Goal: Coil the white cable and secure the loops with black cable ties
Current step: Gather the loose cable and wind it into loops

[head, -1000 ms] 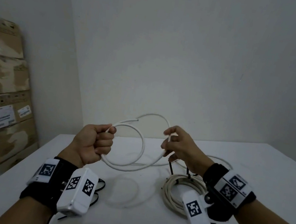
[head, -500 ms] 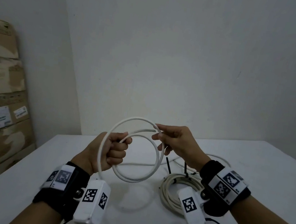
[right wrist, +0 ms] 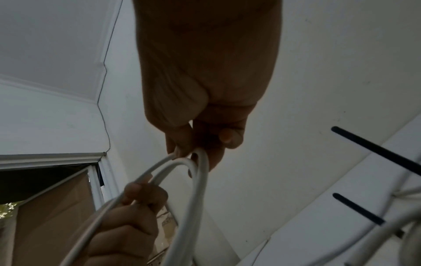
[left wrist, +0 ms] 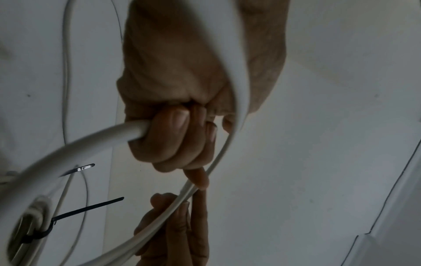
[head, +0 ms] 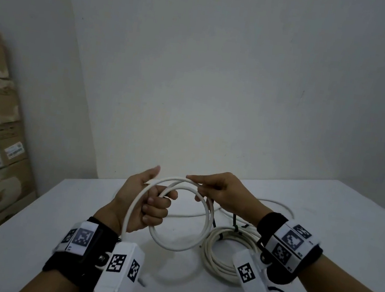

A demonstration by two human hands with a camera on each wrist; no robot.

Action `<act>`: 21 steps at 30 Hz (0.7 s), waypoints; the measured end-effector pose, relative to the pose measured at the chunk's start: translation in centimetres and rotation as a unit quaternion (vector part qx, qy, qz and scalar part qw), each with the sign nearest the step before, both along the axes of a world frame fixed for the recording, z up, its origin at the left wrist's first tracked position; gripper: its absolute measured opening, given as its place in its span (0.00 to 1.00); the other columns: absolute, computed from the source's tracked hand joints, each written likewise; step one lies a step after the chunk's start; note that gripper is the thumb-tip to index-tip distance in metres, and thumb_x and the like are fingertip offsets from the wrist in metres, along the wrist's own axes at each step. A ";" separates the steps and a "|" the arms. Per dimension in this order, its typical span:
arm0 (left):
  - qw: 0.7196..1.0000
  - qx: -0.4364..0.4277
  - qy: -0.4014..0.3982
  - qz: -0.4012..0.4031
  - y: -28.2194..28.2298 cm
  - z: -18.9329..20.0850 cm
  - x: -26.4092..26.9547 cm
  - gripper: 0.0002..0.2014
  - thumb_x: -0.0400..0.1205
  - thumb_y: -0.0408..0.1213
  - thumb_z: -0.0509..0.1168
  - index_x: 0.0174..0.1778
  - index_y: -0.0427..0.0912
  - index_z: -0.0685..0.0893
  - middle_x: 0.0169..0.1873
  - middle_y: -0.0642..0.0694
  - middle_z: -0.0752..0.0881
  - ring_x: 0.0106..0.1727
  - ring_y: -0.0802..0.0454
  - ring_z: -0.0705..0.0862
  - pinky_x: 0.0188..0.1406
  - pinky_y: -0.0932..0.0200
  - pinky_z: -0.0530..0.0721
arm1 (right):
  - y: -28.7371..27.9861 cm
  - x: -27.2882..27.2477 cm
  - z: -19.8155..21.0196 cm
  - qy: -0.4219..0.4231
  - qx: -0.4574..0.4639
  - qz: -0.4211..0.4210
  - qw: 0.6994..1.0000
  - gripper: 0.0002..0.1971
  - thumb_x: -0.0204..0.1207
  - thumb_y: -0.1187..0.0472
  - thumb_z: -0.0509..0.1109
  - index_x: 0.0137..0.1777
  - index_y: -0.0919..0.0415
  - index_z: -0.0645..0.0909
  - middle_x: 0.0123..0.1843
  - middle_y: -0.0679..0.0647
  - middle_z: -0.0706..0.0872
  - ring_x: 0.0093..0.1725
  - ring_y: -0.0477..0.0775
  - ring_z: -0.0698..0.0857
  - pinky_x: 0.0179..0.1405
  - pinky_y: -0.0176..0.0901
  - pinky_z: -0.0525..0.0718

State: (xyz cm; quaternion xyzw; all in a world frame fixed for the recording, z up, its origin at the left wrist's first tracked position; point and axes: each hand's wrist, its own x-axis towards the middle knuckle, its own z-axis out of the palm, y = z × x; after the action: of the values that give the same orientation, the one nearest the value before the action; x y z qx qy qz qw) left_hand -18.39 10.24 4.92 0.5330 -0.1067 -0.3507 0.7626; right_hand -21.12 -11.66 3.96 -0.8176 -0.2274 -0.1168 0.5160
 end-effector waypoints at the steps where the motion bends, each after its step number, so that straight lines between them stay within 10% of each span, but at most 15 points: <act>1: 1.000 0.001 -0.001 -0.010 0.0 0.0 0.0 0.29 0.79 0.58 0.55 0.35 0.32 0.81 0.15 0.50 0.64 0.12 0.57 0.62 0.13 0.71 0.61 | 0.1 -0.1 -0.1 -0.001 0.009 0.001 1.000 0.19 0.80 0.69 0.66 0.61 0.43 0.82 0.34 0.51 0.89 0.29 0.46 0.83 0.33 0.32 0.81; 5: 0.997 -0.021 -0.022 -0.070 -0.2 0.0 -0.3 0.17 0.70 0.46 0.75 0.33 0.36 0.81 0.16 0.51 0.66 0.14 0.57 0.65 0.12 0.66 0.66 | 0.2 -0.4 -0.5 0.027 0.135 0.022 0.990 0.06 0.81 0.68 0.65 0.55 0.59 0.77 0.34 0.57 0.88 0.25 0.46 0.80 0.26 0.32 0.77; 9: 0.998 -0.021 -0.029 -0.045 -0.6 0.0 -0.6 0.15 0.80 0.41 0.56 0.33 0.37 0.79 0.18 0.50 0.66 0.15 0.56 0.64 0.14 0.64 0.66 | 0.3 0.0 -1.0 0.042 0.211 0.038 0.976 0.03 0.79 0.70 0.67 0.44 0.65 0.80 0.35 0.58 0.87 0.35 0.53 0.84 0.38 0.39 0.83; 15: 0.999 -0.028 -0.043 -0.016 -1.1 -0.1 -1.0 0.16 0.78 0.38 0.52 0.32 0.36 0.80 0.19 0.49 0.65 0.16 0.55 0.64 0.17 0.63 0.65 | 0.8 0.1 -0.7 0.047 0.201 0.035 0.978 0.07 0.82 0.65 0.64 0.44 0.60 0.81 0.37 0.54 0.84 0.37 0.50 0.80 0.38 0.38 0.77; 21: 0.980 -0.155 -0.066 0.102 -1.4 -0.1 -0.5 0.14 0.74 0.38 0.53 0.27 0.39 0.78 0.18 0.50 0.65 0.16 0.54 0.64 0.18 0.63 0.68 | 1.7 -1.2 -0.6 -0.107 0.042 -0.269 0.956 0.04 0.78 0.55 0.69 0.49 0.52 0.77 0.42 0.46 0.81 0.40 0.45 0.79 0.41 0.38 0.77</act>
State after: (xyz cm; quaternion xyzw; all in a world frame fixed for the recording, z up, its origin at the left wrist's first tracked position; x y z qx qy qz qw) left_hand -18.93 8.85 4.84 0.4381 -0.1554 -0.2146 0.8590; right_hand -22.36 -9.99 3.32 -0.8088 -0.0476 -0.3478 0.4719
